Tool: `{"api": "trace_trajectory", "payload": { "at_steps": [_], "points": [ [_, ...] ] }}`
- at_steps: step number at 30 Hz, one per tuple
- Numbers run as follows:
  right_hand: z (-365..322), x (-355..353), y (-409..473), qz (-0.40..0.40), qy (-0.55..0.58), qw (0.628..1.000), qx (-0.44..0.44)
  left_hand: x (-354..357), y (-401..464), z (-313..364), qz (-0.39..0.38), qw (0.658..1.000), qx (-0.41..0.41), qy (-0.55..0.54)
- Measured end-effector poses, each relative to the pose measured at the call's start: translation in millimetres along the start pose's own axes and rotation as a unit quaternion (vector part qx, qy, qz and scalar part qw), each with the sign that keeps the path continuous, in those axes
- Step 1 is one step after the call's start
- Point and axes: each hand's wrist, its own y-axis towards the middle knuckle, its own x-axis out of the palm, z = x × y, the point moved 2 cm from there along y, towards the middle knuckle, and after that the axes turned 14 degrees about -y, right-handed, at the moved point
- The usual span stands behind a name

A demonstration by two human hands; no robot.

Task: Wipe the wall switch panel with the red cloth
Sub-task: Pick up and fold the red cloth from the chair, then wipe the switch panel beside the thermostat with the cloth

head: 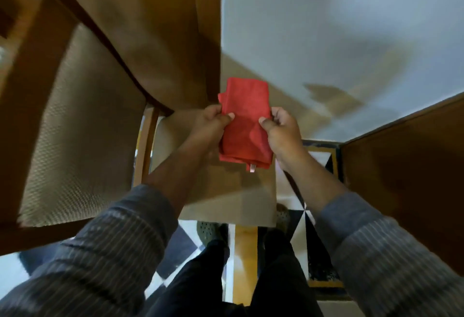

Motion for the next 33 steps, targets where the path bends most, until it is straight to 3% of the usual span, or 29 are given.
{"api": "trace_trajectory", "payload": {
  "at_steps": [20, 33],
  "points": [
    [-135, -242, -42, 0.195, 0.029, 0.958, -0.210, 245, -93, 149, -0.155, 0.967, 0.199, 0.024],
    [-227, -383, -9, 0.320, 0.060, 0.877, -0.354, 399, -121, 240, -0.181, 0.912, 0.368, 0.025]
  ]
}}
